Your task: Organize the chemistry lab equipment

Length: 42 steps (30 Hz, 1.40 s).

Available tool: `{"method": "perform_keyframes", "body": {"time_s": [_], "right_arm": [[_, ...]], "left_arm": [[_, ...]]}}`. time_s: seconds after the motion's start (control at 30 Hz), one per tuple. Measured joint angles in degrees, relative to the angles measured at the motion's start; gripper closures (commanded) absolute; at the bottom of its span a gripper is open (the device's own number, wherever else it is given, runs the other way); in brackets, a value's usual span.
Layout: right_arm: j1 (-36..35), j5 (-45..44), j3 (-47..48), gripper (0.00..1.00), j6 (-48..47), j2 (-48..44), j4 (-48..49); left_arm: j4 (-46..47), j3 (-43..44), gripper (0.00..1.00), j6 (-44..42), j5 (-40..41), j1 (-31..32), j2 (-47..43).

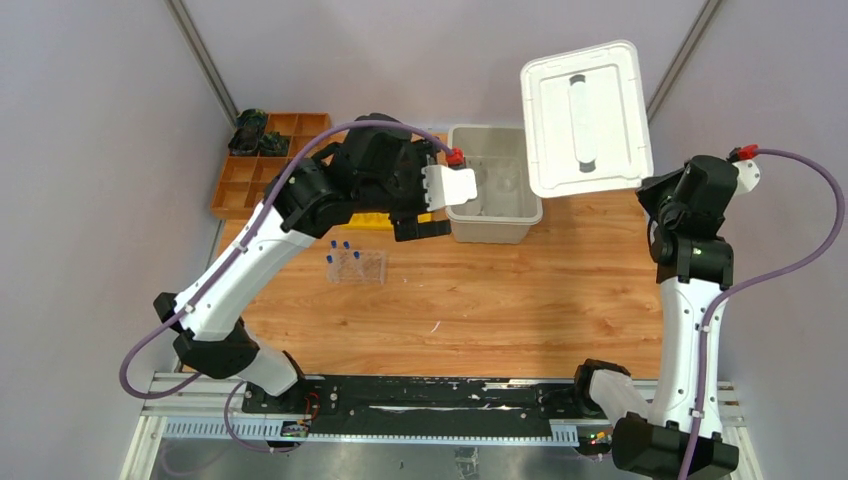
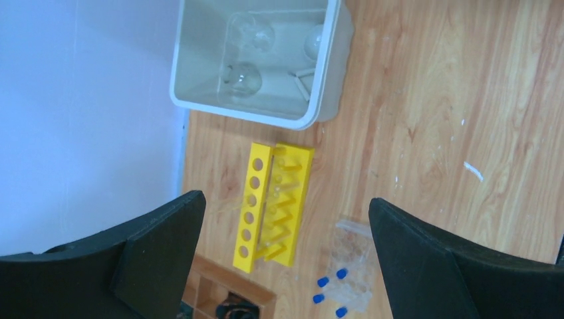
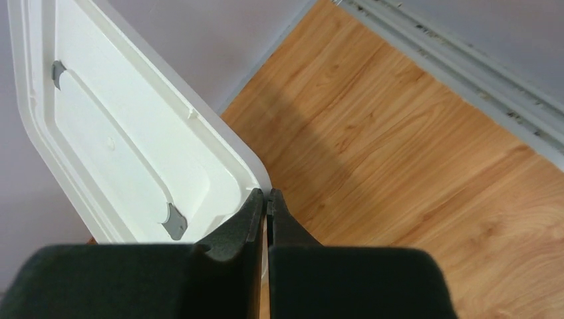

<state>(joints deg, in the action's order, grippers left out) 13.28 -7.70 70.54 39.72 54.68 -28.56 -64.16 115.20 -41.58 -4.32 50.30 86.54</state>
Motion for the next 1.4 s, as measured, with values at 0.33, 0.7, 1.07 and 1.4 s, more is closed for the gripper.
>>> {"method": "perform_keyframes", "body": {"time_s": [0.33, 0.7, 1.07, 1.4], "right_arm": [[0.0, 16.5, -0.5, 1.0, 6.6, -0.7, 2.2], [-2.2, 26.9, -5.1, 1.0, 14.7, -1.0, 11.8], [-13.5, 27.4, -5.8, 1.0, 18.0, 1.2, 16.2], [-16.2, 26.4, -7.1, 1.0, 19.6, 1.2, 18.3]], "left_arm": [[12.5, -2.3, 0.0, 28.2, -3.5, -6.4, -0.9], [19.8, -2.6, 0.0, 47.2, -16.3, -20.9, -0.4], [31.1, -5.7, 0.0, 58.3, -23.7, -22.1, 0.6], [37.8, -15.3, 0.07, 66.6, -25.4, -27.0, 0.6]]}}
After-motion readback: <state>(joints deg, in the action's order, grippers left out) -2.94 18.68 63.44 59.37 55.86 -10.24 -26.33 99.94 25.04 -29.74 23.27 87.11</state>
